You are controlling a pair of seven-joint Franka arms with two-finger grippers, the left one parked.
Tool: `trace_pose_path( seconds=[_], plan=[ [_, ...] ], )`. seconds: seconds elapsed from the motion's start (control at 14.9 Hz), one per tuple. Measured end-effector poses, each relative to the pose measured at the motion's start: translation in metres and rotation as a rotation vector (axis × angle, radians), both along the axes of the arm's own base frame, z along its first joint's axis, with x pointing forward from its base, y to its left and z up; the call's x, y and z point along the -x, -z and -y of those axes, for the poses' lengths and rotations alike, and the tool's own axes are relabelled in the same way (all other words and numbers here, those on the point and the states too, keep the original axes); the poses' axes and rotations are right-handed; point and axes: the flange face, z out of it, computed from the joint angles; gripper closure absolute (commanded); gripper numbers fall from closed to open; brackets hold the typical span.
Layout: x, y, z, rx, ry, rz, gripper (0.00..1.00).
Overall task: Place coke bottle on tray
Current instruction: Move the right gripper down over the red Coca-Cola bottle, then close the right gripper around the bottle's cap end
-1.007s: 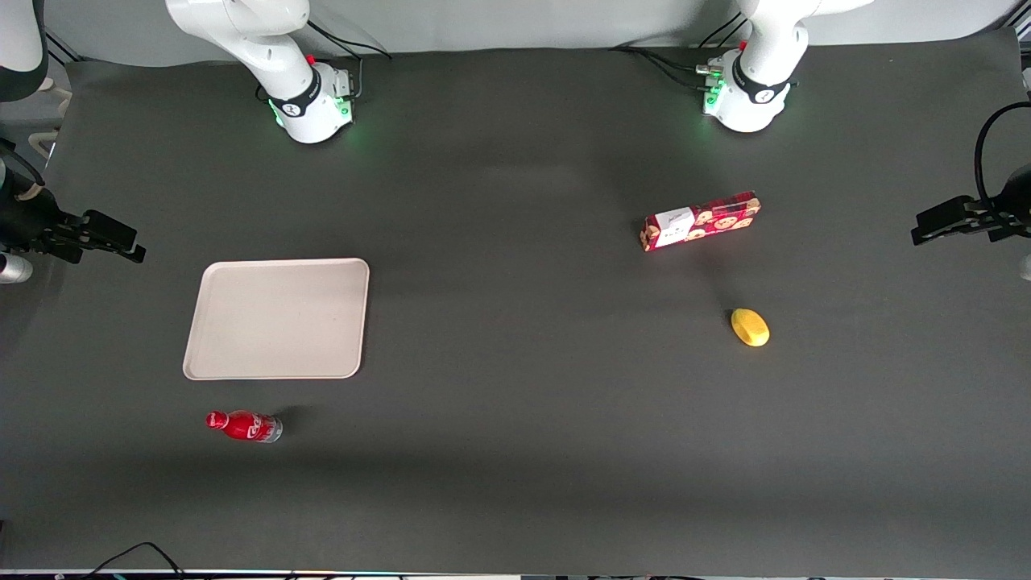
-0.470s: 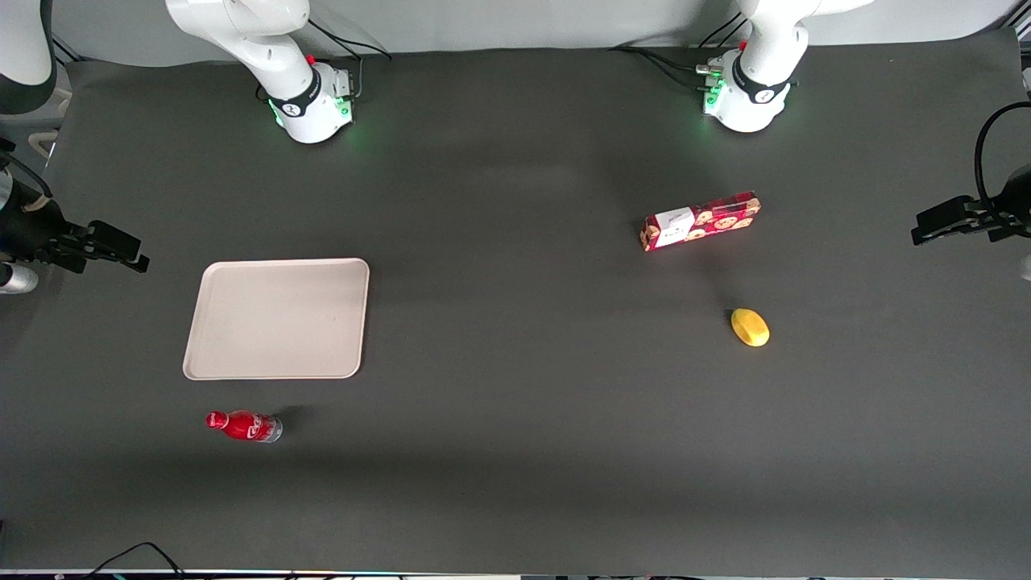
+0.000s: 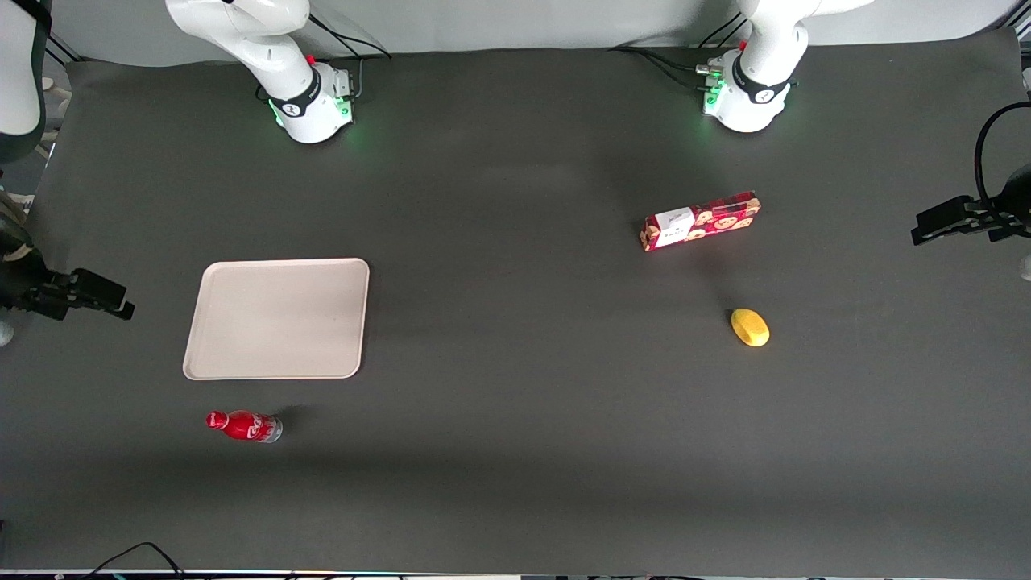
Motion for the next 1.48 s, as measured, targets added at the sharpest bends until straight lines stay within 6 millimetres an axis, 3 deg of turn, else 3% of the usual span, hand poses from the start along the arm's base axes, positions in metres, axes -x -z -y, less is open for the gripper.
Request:
trace_pose_path(
  seconds=[0.2,0.34,0.47,0.67,0.81,0.94,1.48],
  plan=[
    [-0.032,0.014,-0.002,0.006,-0.004,0.001,0.0],
    [-0.057,0.039,-0.005,0.007,-0.01,0.003,0.0],
    [-0.082,0.074,-0.01,0.007,-0.018,0.025,0.0],
    [-0.108,0.143,-0.023,-0.004,-0.039,-0.002,0.0],
    [-0.116,0.182,-0.029,-0.008,-0.046,-0.032,0.0],
    [-0.12,0.208,-0.03,-0.009,-0.059,-0.055,0.0],
    [-0.121,0.257,-0.027,0.005,-0.081,-0.067,0.0]
  ],
)
